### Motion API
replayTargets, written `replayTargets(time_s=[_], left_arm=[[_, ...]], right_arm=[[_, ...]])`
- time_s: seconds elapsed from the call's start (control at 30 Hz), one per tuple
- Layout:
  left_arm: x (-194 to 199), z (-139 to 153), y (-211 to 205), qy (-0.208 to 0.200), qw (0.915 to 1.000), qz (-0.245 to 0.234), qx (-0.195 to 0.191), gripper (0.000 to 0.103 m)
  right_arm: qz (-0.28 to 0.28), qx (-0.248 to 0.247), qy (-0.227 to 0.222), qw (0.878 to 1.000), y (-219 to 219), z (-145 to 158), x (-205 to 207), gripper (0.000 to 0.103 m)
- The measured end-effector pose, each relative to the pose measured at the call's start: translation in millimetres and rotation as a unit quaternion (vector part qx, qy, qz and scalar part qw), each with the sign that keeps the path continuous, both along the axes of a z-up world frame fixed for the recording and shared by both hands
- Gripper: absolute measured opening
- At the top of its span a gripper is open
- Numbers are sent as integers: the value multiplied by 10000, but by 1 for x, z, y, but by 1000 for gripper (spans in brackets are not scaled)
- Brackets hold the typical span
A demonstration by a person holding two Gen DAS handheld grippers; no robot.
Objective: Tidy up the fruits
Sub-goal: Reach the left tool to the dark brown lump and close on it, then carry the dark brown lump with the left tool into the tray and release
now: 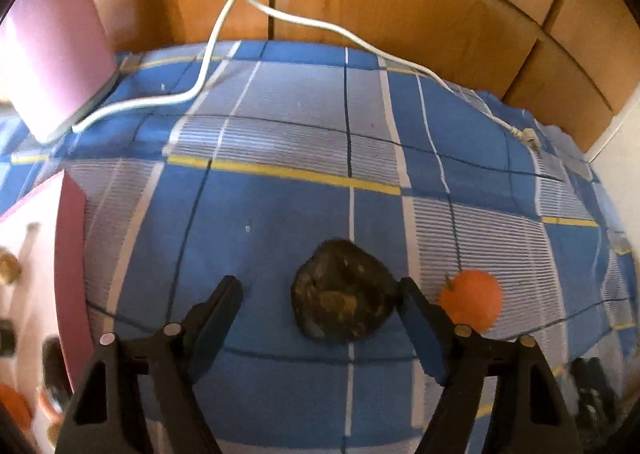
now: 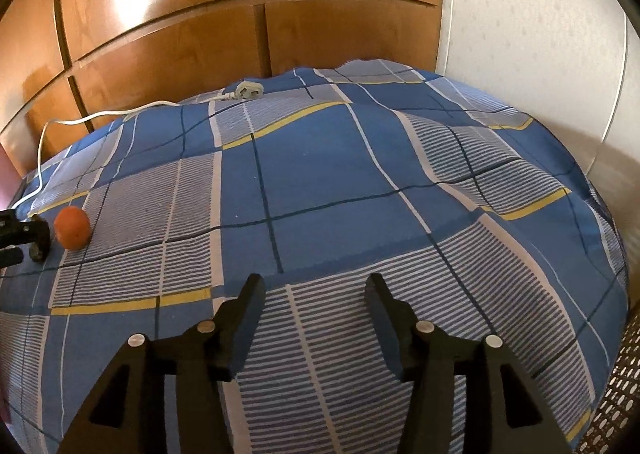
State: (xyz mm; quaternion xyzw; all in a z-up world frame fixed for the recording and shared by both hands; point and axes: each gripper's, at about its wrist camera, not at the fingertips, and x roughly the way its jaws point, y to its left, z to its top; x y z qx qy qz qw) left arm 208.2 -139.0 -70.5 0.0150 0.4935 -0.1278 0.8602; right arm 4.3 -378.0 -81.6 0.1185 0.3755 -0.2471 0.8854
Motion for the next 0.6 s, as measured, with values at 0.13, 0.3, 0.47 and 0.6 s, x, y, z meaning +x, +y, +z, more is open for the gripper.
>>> replayTargets(time_s=[0.13, 0.3, 0.47, 0.6], left_arm=[[-2, 1, -5, -143, 9994, -322, -67, 49], [-14, 7, -1, -114, 9987, -457, -178, 48], [-37, 26, 16, -313, 9980, -400, -370, 48], [-56, 44, 37, -424, 9970, -222, -602, 48]], right_arm=[[32, -20, -37, 10000, 1, -1, 1, 58], [64, -41, -55, 10000, 2, -2, 1, 60], [83, -112, -26, 9999, 5, -3, 3, 62], [82, -127, -20, 9999, 5, -3, 3, 62]])
